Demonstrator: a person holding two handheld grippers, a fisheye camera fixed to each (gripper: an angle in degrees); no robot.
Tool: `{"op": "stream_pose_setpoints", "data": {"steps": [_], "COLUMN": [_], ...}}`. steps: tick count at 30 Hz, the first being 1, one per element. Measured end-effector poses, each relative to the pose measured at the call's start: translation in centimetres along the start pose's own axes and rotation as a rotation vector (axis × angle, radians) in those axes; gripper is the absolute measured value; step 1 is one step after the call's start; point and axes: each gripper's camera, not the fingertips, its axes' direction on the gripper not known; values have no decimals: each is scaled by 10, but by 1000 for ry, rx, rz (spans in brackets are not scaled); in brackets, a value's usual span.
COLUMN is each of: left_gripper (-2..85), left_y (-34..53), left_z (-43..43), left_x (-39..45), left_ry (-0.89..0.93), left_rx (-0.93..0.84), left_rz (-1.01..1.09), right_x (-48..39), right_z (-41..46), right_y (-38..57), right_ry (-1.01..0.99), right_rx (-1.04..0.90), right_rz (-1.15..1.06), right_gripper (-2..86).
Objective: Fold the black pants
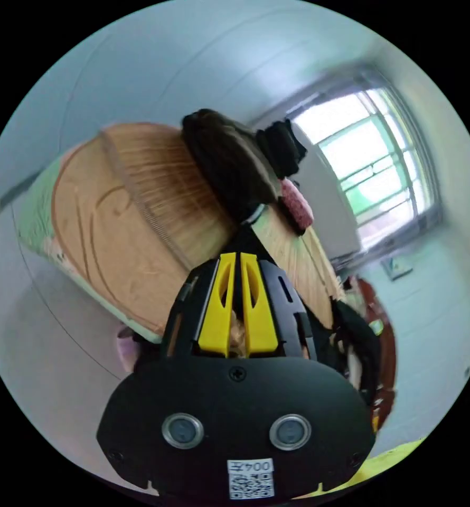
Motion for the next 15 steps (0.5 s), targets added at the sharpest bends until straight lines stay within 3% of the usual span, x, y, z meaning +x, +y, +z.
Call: {"op": "stream_pose_setpoints", "data": {"steps": [7,15], "left_gripper": [77,122], "left_y": [9,-15], "left_z": [4,10], "left_x": [-79,-103], "left_ry": [289,328], "left_rx": [-61,-34], "left_rz": [-212,-177], "right_x": [0,5], "right_z": [-4,-10], "right_y": [-8,-20], "right_ry": [-51,-101], "right_rx": [48,53], "right_rz": [52,89], "right_gripper": [-8,-8]}}
